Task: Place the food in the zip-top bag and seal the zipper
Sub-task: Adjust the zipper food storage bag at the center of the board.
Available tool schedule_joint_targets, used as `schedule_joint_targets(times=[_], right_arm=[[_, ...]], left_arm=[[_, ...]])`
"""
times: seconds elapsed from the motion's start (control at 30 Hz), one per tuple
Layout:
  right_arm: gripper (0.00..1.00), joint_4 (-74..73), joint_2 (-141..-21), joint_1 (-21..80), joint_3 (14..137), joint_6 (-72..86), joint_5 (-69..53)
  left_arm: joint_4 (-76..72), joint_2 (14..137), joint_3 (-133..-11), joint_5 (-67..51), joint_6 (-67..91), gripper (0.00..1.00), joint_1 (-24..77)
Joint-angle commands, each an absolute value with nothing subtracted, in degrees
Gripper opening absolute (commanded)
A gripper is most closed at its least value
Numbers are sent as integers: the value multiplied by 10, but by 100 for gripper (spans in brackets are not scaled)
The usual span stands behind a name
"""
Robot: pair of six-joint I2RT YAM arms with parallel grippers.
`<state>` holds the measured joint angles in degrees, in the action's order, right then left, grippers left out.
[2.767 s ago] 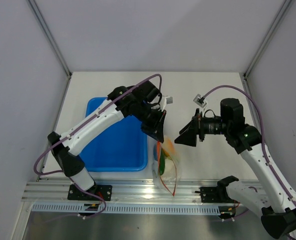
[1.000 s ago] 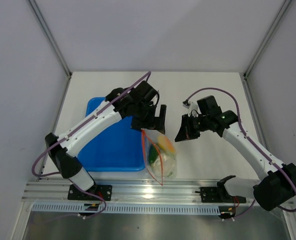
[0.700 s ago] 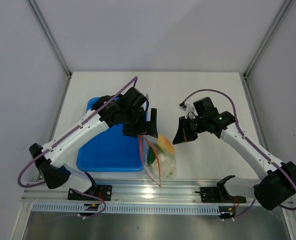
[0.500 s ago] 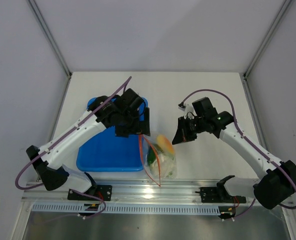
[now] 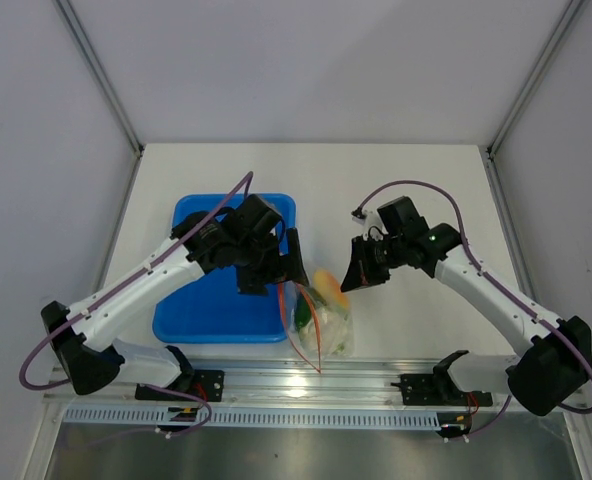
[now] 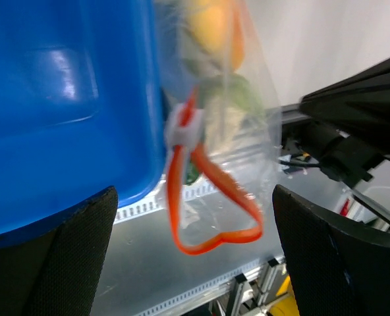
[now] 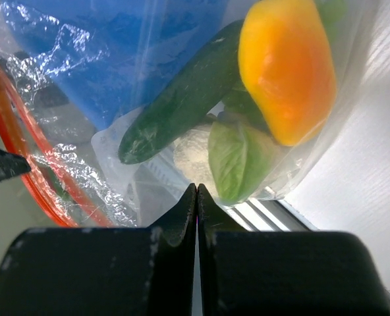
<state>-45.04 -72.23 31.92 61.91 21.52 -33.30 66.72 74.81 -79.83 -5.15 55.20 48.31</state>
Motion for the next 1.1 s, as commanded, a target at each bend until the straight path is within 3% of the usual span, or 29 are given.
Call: schedule_joint_targets(times=[0.0, 0.2, 0.43, 0.63, 0.67, 0.8, 0.9, 1.07], right_arm=[[0, -440, -719, 341, 625, 238, -319], [0, -425, -712, 356, 618, 267, -319], [0, -420, -712, 381, 622, 314, -287], [0, -417, -707, 386, 619, 328, -272], [0, -419, -705, 386, 620, 328, -265], [0, -420, -699, 384, 624, 329, -254], [0, -436, -695, 371, 631, 318, -243], [0, -475, -672, 324, 641, 271, -229]], left_arm=[[596, 756, -798, -94, 577, 99, 494], [568, 763, -776, -119, 603, 99, 499], [567, 753, -759, -122, 635, 89, 524], [538, 744, -724, -144, 645, 57, 527], [538, 745, -724, -146, 644, 47, 527], [533, 757, -729, -144, 635, 25, 527], [546, 785, -768, -139, 599, 1, 526], [568, 815, -832, -128, 489, 1, 527]])
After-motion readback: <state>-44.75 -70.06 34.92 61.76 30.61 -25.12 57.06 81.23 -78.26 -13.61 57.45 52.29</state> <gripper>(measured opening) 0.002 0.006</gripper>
